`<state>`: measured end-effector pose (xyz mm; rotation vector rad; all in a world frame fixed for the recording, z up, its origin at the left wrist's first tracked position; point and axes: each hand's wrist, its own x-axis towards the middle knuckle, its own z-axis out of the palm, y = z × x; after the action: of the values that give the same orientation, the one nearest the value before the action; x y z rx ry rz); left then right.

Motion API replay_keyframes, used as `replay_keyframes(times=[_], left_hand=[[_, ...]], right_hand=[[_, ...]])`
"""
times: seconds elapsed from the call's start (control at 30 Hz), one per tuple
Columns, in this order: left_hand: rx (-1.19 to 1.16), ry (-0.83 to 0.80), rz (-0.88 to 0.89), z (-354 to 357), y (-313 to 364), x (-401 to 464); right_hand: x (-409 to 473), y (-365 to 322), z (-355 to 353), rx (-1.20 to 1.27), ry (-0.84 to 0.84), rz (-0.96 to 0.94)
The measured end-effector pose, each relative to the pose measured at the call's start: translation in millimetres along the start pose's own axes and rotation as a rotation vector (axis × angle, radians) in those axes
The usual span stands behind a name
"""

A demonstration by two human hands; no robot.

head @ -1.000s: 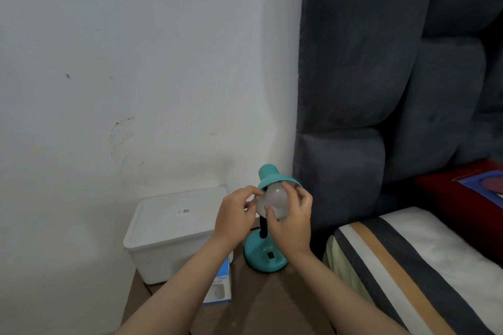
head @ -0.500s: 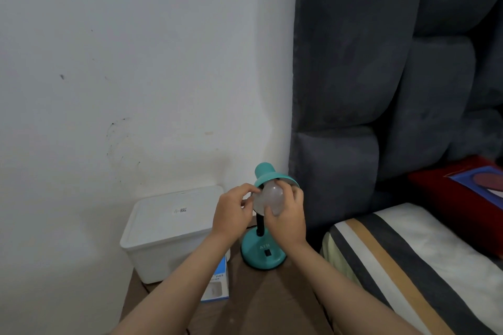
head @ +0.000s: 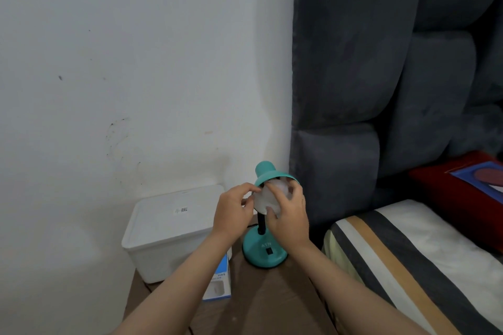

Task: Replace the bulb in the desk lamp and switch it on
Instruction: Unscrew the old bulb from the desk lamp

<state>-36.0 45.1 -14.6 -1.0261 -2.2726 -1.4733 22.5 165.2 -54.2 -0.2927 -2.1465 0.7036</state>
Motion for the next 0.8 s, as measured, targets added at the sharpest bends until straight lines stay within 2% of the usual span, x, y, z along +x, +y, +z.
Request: replay_keyframes(times=[0.13,0.2,0.3,0.5,0.63,0.8], left_hand=[[0.004,0.004,0.004,0.2,0.1,0.2],[-0.004,0.008,-0.003,1.1,0.5,0.0],[-0.023,0.021,-0.015,1.5,0.6,-0.1],[-0.026,0.015,-0.034,0.1,1.1,0.0],[-0.022,0.009,-0.028,1.2,3.2,-0.7],[-0.019,0.017,-0.04,-0.2,2.0,-0.6]], right_hand=[[-5.1,-3.9,2.2,0.311,0.089,0.233],[-2.2,-6.4,5.8,0.39,0.106,0.307],[1.2,-7.6,8.2,0.371,0.08,0.292],[1.4,-3.4,2.0,0.177,-0.031,0.057],[1.9,-9.9,1.3,0.313,0.062,0.243],[6.5,-12.0,2.1,0.256,0.017,0.222]])
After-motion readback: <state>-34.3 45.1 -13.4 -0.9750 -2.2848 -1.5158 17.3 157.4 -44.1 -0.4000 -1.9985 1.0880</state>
